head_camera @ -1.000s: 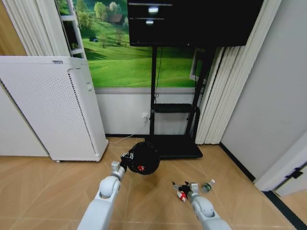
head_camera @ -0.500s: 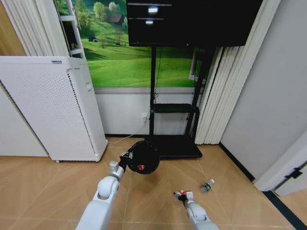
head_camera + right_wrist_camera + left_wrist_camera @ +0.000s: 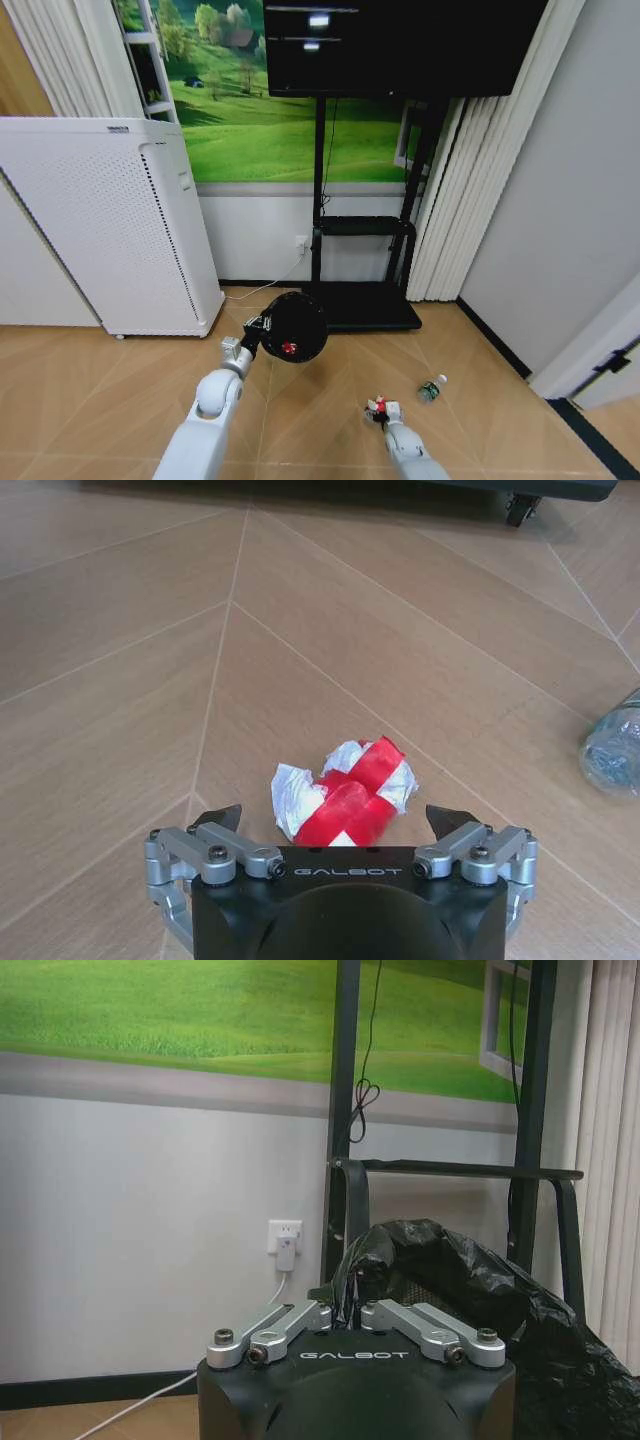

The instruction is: Pick up the trash bin and place the garbage on the floor into it.

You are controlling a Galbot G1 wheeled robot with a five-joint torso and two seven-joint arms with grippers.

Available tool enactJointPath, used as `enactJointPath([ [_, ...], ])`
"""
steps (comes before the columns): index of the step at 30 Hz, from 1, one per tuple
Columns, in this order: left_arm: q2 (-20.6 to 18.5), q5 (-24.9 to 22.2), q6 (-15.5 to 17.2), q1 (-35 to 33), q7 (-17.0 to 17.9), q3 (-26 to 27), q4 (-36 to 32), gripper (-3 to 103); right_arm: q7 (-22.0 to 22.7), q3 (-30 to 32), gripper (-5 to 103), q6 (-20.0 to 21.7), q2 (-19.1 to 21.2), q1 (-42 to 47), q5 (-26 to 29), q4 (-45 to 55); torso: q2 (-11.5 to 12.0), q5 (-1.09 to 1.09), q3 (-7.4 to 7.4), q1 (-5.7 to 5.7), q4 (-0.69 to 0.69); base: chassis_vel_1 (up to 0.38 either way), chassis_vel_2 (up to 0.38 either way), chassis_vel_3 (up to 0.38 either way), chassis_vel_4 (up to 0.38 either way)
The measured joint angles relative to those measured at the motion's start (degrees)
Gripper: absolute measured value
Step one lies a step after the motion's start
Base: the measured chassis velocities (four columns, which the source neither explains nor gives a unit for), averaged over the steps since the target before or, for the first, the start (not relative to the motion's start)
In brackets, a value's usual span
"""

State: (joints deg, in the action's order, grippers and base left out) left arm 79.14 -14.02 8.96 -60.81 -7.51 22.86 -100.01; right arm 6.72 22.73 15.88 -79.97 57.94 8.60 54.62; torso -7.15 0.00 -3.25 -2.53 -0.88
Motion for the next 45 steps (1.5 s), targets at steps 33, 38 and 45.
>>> enactJointPath([
  [33, -0.6, -0.8, -0.3, -0.2, -0.1, 0.1, -1.1, 7, 0.8, 0.4, 42, -3.4, -1.0, -2.1, -0.8, -5.1, 0.0, 0.0, 0.0, 0.0, 0.0, 0.0, 0.0, 0.0, 0.0],
  [38, -0.5, -0.8, -0.3, -0.2, 0.0, 0.0, -1.1, 7, 0.7, 0.3, 31, -3.5, -0.7, -2.1, -0.8, -4.6, 0.0, 0.0, 0.0, 0.0, 0.0, 0.0, 0.0, 0.0, 0.0],
  [45, -0.4, -0.6, -0.2, -0.1, 0.2, 0.0, -1.0, 7, 0.8, 0.4, 31, -4.1, -0.4, -1.6, -0.8, -3.0, 0.0, 0.01, 0.0, 0.0, 0.0, 0.0, 0.0, 0.0, 0.0],
])
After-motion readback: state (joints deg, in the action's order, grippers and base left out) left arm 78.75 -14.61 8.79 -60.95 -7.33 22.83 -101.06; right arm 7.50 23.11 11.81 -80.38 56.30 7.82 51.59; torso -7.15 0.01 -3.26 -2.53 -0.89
